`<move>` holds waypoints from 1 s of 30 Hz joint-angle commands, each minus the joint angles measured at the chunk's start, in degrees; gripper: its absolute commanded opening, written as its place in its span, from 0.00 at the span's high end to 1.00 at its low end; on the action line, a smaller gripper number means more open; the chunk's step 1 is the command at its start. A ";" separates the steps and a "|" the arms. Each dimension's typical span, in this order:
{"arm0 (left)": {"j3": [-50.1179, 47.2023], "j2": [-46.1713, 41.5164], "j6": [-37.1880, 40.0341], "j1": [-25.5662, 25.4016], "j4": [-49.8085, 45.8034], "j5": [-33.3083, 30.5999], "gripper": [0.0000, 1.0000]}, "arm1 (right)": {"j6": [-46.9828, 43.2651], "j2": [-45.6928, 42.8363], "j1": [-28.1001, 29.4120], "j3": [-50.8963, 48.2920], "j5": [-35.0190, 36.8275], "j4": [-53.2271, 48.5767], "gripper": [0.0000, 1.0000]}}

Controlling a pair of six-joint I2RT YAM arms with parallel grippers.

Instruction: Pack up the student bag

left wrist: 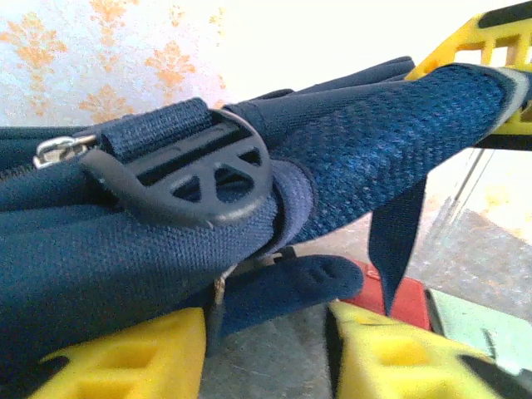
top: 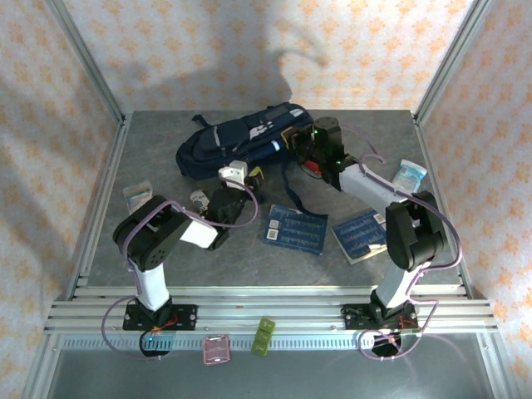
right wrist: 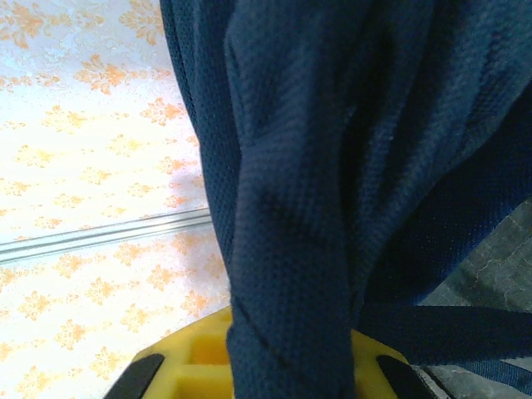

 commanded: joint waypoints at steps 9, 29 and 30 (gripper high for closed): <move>0.09 -4.11 -0.72 2.06 -1.76 4.60 1.00 | -1.35 -1.47 0.14 -0.02 -0.99 6.86 1.00; -1.90 -20.51 -2.57 5.05 -39.26 9.51 1.00 | -5.95 9.12 -12.49 -1.02 -5.25 9.93 1.00; -1.97 -20.66 -3.96 4.99 -38.67 11.61 0.94 | -5.85 8.96 -12.09 -1.04 -5.23 9.77 1.00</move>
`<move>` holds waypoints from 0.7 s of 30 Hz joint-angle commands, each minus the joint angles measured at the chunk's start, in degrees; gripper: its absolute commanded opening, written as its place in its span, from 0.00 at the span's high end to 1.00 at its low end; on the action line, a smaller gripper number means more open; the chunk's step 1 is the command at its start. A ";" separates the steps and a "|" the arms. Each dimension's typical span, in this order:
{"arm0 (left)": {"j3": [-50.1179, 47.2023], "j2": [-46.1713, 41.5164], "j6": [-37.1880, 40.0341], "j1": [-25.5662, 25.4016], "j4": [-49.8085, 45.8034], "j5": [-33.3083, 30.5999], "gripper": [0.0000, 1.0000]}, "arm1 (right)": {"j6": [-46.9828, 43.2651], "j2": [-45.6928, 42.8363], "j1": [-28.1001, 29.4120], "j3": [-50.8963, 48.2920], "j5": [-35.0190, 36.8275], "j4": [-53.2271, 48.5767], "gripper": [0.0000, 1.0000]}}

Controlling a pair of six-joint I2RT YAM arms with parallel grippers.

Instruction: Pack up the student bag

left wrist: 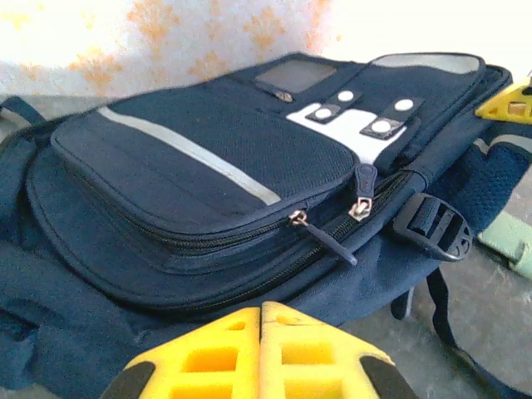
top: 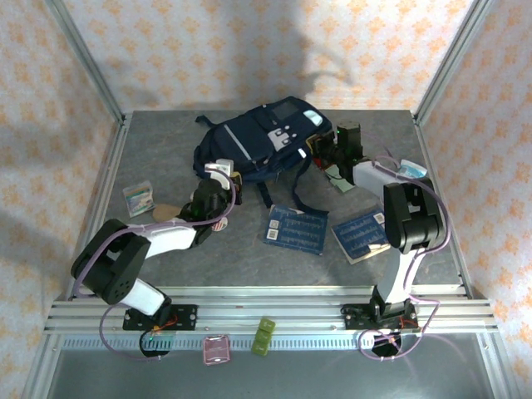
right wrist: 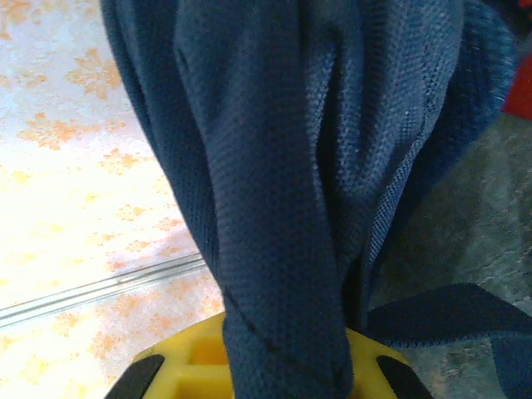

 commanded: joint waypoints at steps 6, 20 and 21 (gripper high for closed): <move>-2.80 -0.54 -9.22 -2.75 8.06 12.20 0.61 | 3.54 -2.58 2.04 0.90 -0.83 10.33 1.00; -7.70 12.12 -4.69 -9.28 39.03 2.99 0.41 | 6.14 -10.58 10.09 2.27 2.64 10.86 1.00; -7.57 13.25 -3.91 -9.27 41.49 1.52 0.41 | 6.25 -10.54 10.49 2.26 2.69 11.10 1.00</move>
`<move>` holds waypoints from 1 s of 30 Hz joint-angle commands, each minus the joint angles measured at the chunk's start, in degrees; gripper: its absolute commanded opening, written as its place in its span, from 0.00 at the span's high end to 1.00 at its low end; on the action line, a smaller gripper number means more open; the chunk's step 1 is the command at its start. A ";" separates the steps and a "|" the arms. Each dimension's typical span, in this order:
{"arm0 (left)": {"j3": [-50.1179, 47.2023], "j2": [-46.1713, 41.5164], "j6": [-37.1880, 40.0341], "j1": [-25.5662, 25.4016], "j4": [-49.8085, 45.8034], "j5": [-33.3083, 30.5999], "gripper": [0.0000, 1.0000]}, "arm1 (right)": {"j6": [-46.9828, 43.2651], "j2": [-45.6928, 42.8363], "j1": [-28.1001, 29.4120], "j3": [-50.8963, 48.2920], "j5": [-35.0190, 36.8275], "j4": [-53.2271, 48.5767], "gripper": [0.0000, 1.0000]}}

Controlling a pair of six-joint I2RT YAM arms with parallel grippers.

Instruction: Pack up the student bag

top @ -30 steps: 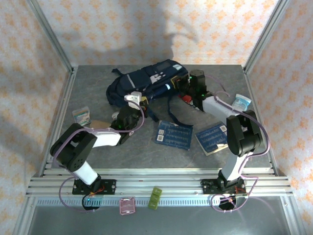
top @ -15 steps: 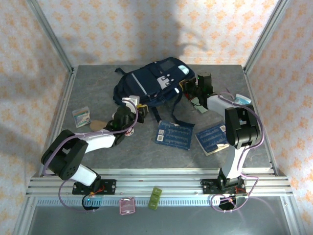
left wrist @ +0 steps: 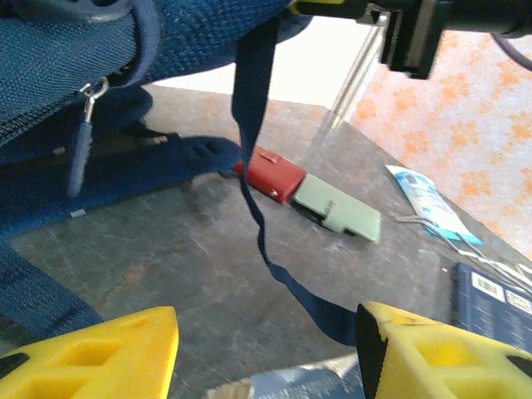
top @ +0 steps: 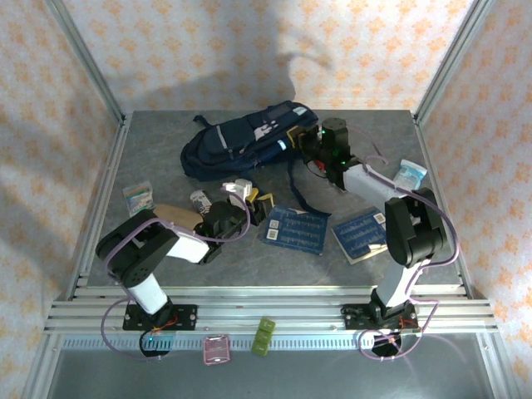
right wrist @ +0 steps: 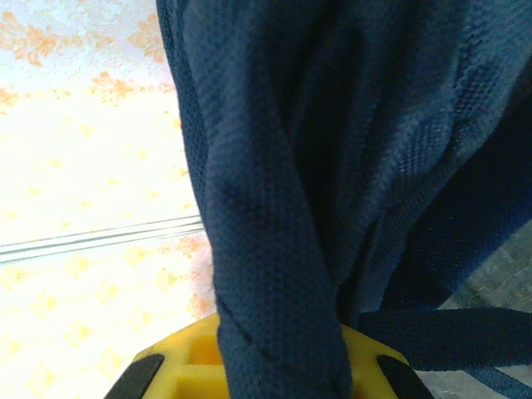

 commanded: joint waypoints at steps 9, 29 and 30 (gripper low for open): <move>2.95 10.12 4.23 3.78 22.45 -5.17 0.42 | 2.51 -3.09 3.35 1.81 -1.91 9.24 1.00; 9.31 13.43 6.53 8.39 19.98 -4.46 0.92 | 2.82 -2.93 4.61 0.24 -2.61 10.78 1.00; 8.81 13.23 6.28 8.52 19.98 -4.69 0.98 | 2.81 -2.91 4.58 0.22 -2.50 10.68 1.00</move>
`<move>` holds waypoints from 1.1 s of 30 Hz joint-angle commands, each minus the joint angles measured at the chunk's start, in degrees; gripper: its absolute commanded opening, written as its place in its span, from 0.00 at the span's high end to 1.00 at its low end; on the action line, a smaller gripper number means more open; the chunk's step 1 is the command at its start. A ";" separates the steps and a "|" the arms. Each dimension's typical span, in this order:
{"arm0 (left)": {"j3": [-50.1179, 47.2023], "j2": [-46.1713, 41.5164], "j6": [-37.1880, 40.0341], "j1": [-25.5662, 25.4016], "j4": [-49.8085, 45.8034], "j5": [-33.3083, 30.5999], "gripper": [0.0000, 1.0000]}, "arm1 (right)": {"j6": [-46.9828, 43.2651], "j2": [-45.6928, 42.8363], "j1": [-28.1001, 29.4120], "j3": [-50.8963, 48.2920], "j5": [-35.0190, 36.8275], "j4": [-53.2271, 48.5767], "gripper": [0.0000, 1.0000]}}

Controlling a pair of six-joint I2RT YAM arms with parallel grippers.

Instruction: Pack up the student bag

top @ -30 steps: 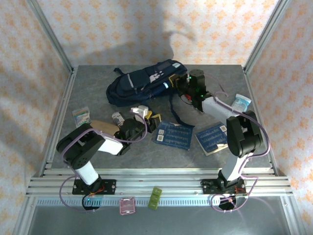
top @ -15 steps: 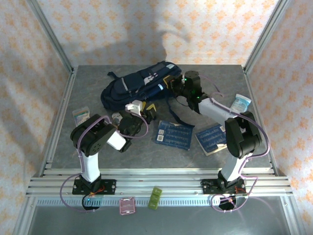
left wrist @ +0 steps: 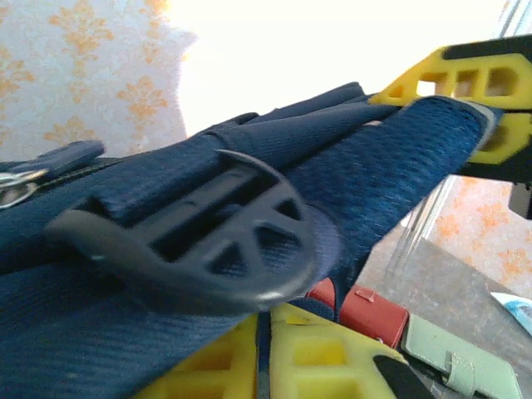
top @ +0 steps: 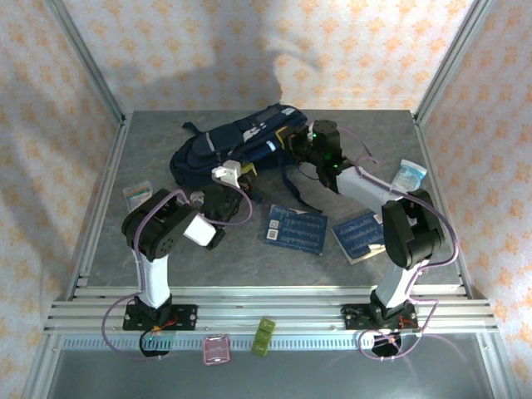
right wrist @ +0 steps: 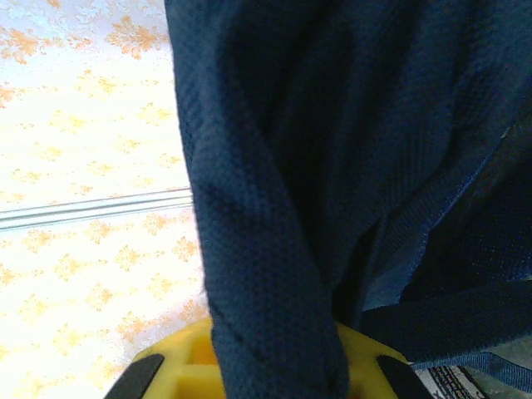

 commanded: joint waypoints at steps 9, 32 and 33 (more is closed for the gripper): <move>-5.15 -3.34 -4.71 0.47 2.30 -2.11 0.83 | 0.15 -3.28 0.93 0.31 -2.01 7.07 1.00; 1.33 -2.01 -3.99 0.74 -4.65 -3.29 0.95 | 0.36 -3.76 1.81 0.66 -3.01 7.52 1.00; 0.72 -2.55 -4.29 0.90 -4.53 -2.97 1.00 | 0.03 -3.76 1.81 0.49 -2.81 7.38 1.00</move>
